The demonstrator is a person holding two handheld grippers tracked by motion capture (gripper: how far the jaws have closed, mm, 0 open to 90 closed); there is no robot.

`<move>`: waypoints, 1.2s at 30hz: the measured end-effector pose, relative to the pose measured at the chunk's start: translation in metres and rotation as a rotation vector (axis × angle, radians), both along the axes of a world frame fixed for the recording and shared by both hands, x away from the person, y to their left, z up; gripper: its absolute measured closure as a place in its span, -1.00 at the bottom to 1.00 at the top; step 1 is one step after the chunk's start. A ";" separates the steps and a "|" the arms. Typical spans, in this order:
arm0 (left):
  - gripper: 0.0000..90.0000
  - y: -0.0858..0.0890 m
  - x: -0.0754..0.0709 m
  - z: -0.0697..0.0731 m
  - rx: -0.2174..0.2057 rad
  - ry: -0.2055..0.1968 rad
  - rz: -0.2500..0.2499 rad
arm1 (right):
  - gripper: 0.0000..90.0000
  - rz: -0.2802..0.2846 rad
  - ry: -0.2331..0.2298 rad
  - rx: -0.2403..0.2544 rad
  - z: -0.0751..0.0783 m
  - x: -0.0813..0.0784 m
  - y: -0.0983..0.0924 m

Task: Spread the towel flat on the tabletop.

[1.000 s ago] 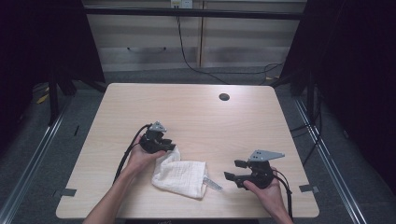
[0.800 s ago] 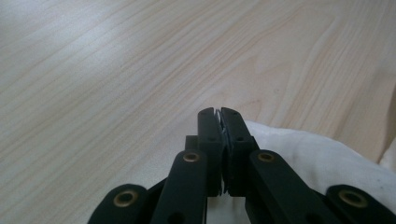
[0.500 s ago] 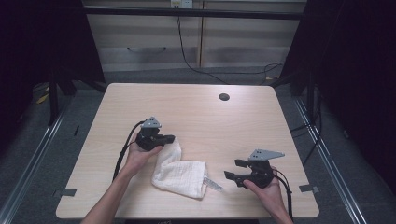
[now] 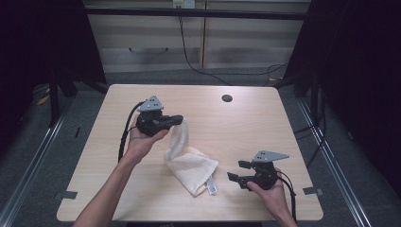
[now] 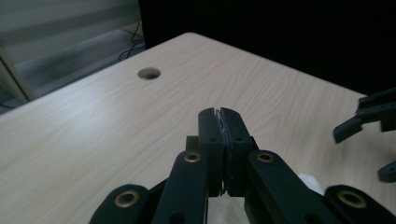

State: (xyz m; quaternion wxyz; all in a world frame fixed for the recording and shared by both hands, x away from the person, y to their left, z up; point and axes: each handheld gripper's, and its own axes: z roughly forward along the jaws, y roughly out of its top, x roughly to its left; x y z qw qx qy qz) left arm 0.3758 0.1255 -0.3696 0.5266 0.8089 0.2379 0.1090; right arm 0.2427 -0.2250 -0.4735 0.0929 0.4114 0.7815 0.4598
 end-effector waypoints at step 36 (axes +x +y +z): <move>0.96 0.129 -0.029 -0.061 -0.079 0.093 0.192 | 0.02 0.114 0.017 0.008 0.016 0.062 0.039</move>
